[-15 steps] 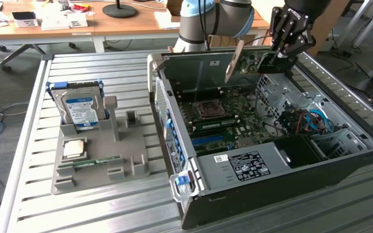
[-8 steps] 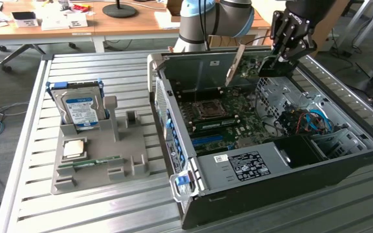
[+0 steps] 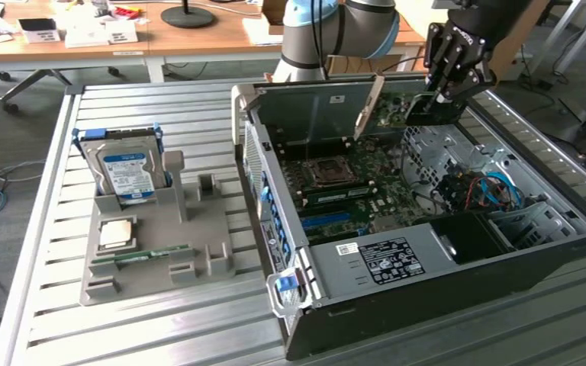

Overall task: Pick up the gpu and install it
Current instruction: 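Insert the gpu into the slot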

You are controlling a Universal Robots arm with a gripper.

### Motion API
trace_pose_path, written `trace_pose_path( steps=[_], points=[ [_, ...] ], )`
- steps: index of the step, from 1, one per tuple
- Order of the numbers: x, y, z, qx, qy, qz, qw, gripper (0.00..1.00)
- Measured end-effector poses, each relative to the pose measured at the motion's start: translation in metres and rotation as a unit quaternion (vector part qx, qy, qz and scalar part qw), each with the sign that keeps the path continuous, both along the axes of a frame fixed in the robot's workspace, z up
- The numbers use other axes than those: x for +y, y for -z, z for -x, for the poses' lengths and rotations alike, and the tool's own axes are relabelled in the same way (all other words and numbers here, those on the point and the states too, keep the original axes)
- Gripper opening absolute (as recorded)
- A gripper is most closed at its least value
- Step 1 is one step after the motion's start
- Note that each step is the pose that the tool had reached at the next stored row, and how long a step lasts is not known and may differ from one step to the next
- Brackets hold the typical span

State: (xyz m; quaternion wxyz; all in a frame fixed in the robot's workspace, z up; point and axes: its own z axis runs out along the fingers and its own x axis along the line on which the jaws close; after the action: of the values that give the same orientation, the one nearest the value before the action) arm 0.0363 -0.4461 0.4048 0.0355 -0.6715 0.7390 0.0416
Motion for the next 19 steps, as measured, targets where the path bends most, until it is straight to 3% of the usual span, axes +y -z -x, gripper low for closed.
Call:
trace_pose_path(
  steps=[4, 11, 15, 19],
  points=[
    [0.0001, 0.0007, 0.0004, -0.0002, 0.0, -0.0004, 1.0, 0.27],
    [0.0, 0.0047, 0.0017, -0.0034, -0.007, -0.0004, 1.0, 0.27],
    [0.0, 0.0058, 0.002, -0.007, -0.012, -0.0002, 0.9999, 0.27],
    [0.0, 0.0059, 0.0022, -0.0073, -0.012, -0.0003, 0.9999, 0.27]
  ],
)
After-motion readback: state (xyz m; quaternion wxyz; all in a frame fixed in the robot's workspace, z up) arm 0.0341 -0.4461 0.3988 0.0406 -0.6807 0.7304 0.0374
